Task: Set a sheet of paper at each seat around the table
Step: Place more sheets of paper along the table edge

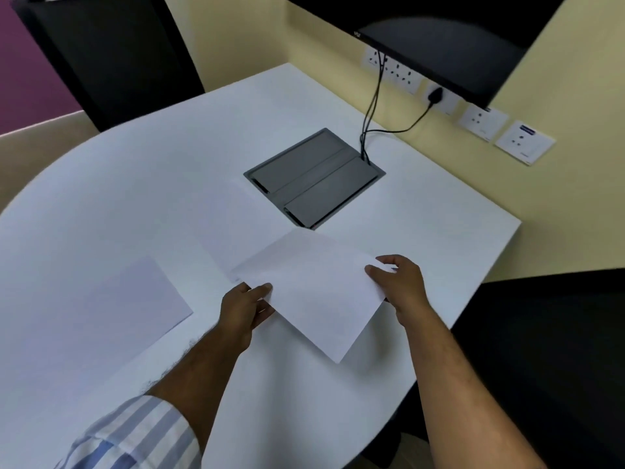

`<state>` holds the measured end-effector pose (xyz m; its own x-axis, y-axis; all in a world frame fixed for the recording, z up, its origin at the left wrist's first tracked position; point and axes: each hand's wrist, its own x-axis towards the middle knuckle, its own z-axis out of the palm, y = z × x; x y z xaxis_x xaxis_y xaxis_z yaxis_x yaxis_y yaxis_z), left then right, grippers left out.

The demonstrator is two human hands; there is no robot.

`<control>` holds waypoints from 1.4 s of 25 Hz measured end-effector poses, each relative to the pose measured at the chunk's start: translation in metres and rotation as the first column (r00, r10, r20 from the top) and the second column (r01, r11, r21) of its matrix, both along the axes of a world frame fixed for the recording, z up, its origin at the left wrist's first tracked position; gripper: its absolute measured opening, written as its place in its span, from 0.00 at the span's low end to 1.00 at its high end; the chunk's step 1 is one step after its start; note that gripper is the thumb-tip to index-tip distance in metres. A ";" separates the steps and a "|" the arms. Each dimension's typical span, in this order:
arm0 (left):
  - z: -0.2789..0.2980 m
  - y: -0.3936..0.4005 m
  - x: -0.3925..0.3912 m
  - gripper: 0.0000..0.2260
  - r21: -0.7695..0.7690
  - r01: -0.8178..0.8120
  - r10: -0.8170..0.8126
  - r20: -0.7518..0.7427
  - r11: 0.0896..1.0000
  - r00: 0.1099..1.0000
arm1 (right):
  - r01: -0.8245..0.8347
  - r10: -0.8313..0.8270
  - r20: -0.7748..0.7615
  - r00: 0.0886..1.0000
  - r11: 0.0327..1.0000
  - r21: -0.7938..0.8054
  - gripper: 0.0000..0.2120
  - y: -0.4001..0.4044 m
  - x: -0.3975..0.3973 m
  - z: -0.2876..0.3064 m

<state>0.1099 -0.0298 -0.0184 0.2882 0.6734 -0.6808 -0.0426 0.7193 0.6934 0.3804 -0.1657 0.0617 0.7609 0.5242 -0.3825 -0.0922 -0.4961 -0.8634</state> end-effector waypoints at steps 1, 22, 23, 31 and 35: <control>-0.002 -0.008 0.005 0.10 -0.002 -0.005 0.005 0.007 1.000 1.000 | 0.035 -0.035 -0.047 0.998 0.999 0.016 0.12 -0.010 0.002 -0.001; -0.012 -0.027 0.107 0.42 0.337 0.213 -0.108 -0.306 0.917 0.946 | 0.036 0.003 0.218 0.976 0.983 -0.179 0.15 -0.036 0.109 -0.070; -0.015 -0.027 0.115 0.34 0.364 0.223 -0.100 -0.327 0.904 0.940 | 0.050 0.000 0.253 0.967 0.981 -0.189 0.16 -0.031 0.117 -0.073; -0.034 -0.011 0.185 0.23 0.401 0.586 -0.251 -0.631 0.704 0.734 | 0.117 -0.076 0.247 0.966 0.981 -0.155 0.16 -0.018 0.174 -0.097; -0.045 -0.006 0.216 0.32 0.337 0.772 -0.364 -0.733 0.539 0.574 | 0.172 -0.143 0.187 0.972 0.974 -0.147 0.20 -0.026 0.198 -0.108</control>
